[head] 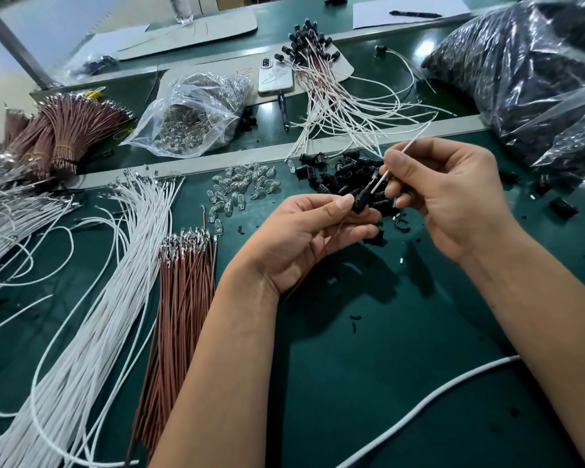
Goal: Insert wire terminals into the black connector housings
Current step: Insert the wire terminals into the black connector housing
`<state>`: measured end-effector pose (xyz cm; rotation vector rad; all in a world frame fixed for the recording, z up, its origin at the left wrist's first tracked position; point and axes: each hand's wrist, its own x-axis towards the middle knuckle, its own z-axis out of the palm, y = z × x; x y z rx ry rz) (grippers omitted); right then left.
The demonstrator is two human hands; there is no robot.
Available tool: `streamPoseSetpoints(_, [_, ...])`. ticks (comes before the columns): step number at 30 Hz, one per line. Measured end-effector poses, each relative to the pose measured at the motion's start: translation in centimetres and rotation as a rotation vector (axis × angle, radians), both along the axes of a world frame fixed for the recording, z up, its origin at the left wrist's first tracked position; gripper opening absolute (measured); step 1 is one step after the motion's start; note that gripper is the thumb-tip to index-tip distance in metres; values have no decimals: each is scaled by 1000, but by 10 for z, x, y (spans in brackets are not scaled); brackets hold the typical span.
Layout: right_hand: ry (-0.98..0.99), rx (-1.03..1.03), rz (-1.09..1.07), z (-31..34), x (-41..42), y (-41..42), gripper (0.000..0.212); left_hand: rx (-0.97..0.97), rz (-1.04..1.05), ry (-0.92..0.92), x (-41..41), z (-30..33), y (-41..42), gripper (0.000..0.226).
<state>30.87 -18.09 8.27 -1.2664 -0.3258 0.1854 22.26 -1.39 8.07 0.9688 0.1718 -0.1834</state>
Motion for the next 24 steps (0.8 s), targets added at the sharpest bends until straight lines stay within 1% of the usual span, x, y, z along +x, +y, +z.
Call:
streamPoseSetpoints(9, [-14, -24, 12, 0, -3, 2, 17, -6, 6, -3, 1, -2, 1, 19])
streamPoseSetpoints(14, [-7, -72, 41, -1, -4, 3, 19, -9, 8, -4, 1, -2, 2, 23])
streamPoseSetpoints(18, [49, -141, 109, -2, -4, 3, 24, -17, -7, -7, 1, -3, 3, 32])
streamPoseSetpoints(21, [139, -159, 158, 0, -3, 1, 29, -1, -10, -16, 1, -5, 4, 25])
streamPoseSetpoints(24, [183, -126, 255, 2, -1, -3, 19, 26, -21, -29, 2, -6, 5, 23])
